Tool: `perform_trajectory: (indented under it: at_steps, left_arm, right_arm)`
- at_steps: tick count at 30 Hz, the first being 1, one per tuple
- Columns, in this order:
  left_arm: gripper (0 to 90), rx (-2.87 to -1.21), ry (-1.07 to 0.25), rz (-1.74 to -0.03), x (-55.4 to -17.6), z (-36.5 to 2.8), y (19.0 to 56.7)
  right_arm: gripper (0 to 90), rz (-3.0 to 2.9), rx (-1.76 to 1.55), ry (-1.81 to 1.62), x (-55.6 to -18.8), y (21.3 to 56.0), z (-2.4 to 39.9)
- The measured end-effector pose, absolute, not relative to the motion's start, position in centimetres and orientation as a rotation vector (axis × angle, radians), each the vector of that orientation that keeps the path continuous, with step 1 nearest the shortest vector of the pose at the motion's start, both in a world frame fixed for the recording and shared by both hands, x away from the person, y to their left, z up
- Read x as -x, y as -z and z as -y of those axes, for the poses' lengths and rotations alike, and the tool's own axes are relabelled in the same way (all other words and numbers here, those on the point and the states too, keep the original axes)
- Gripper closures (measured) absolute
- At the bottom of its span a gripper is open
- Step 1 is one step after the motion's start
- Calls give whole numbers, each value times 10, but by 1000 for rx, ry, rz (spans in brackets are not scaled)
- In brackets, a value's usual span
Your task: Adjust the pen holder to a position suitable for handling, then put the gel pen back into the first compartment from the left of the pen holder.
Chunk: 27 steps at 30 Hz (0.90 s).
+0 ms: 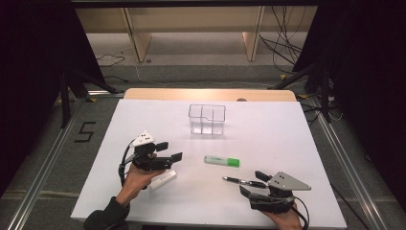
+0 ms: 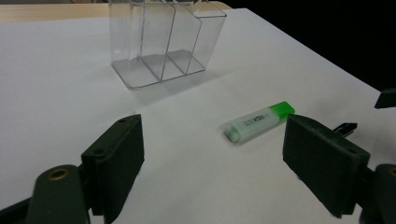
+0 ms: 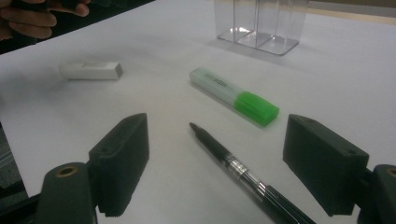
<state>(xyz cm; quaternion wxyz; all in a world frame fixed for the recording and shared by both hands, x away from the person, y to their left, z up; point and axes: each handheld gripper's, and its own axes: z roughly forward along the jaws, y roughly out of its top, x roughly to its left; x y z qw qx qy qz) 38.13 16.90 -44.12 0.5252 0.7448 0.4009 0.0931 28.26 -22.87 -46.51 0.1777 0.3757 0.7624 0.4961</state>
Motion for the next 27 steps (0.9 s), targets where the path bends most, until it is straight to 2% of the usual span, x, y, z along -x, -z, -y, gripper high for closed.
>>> perform_trajectory:
  at_steps: [27]
  left_arm:
    - [175, -1797, -240, -939, -338, -174, 450]
  right_arm:
    - [235, -2227, -1059, -1342, -293, 462, 225]
